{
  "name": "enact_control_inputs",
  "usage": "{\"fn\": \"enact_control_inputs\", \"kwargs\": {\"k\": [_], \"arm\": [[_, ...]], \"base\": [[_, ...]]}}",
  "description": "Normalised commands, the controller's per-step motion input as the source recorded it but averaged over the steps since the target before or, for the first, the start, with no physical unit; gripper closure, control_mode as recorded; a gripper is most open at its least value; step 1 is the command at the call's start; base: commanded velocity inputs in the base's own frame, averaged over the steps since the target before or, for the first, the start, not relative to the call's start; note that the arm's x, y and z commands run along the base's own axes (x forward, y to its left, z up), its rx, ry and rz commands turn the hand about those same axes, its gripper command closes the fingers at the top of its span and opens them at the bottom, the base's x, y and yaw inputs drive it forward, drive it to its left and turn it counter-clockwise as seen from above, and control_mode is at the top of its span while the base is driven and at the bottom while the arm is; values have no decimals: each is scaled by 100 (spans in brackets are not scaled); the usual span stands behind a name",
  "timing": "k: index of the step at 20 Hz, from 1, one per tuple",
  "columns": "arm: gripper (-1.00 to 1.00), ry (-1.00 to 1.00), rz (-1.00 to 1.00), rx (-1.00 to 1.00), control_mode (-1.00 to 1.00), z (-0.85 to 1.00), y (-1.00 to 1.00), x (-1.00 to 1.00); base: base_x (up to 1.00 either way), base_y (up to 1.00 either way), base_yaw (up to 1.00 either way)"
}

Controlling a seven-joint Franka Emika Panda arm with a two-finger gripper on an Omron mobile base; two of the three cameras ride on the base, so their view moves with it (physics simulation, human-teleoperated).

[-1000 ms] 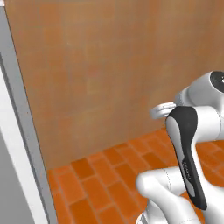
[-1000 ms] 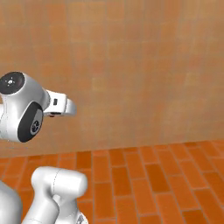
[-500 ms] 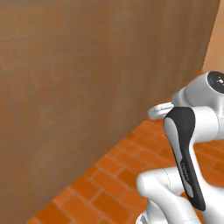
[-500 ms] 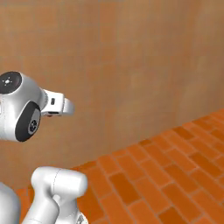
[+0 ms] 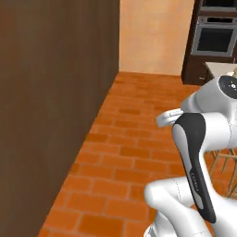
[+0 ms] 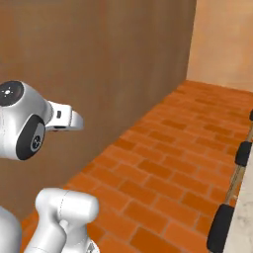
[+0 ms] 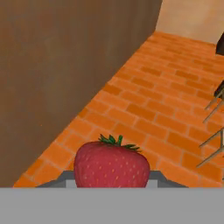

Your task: Take the strawberry from the fridge and place it on top of the pancake, located on the dining counter.

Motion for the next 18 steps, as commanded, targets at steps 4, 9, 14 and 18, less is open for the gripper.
{"fn": "enact_control_inputs", "kwargs": {"k": [4,9,14,18], "arm": [[100,0,0,0,100,0,0,0],[100,0,0,0,100,0,0,0],[100,0,0,0,100,0,0,0],[100,0,0,0,100,0,0,0]], "base": [[83,0,-80],[95,10,-77],[100,61,-67],[100,84,-64]]}}
